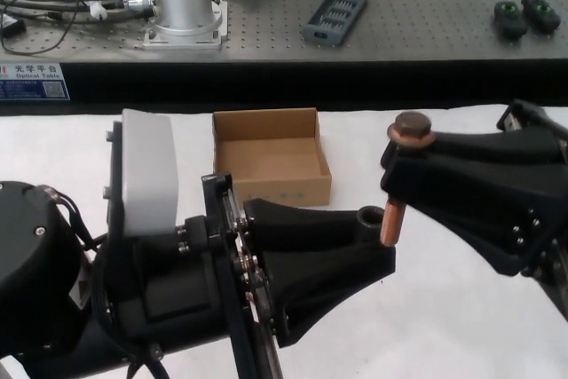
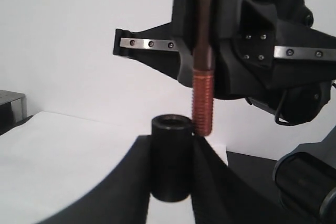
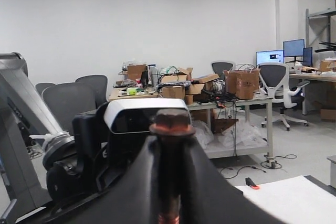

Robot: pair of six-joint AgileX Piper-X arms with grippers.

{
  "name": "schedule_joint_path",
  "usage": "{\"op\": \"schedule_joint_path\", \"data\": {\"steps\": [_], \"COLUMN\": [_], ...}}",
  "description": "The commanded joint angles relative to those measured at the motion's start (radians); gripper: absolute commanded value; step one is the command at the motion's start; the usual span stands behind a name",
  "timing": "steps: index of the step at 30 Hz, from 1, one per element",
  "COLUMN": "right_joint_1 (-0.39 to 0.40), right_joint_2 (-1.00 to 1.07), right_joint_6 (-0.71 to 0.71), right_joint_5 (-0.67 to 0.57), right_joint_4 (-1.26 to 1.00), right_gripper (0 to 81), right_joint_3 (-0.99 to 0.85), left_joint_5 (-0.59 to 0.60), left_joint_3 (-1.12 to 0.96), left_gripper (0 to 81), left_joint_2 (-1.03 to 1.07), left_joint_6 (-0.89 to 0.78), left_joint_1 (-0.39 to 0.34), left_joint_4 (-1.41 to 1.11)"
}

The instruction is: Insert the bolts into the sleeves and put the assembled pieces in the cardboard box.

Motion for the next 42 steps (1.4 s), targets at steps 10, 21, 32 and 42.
{"op": "schedule_joint_path", "data": {"steps": [10, 21, 32, 42], "right_joint_1": [-0.019, -0.019, -0.019, -0.019], "right_joint_2": [0.000, 0.003, 0.003, 0.003], "right_joint_6": [0.018, 0.018, 0.018, 0.041], "right_joint_5": [0.025, 0.025, 0.025, 0.025], "right_joint_4": [-0.075, -0.056, -0.031, -0.013], "right_gripper": [1.1, 1.1, 1.1, 1.1], "right_joint_3": [-0.003, -0.003, -0.003, -0.024], "left_joint_5": [0.030, 0.030, 0.030, 0.030], "left_joint_3": [-0.009, -0.009, -0.009, -0.009], "left_gripper": [0.6, 0.6, 0.6, 0.6], "left_joint_2": [-0.002, -0.002, -0.002, -0.002], "left_joint_6": [-0.007, -0.007, -0.007, -0.007], "left_joint_1": [-0.005, -0.005, -0.005, -0.005], "left_joint_4": [-0.034, -0.034, -0.034, -0.034]}}
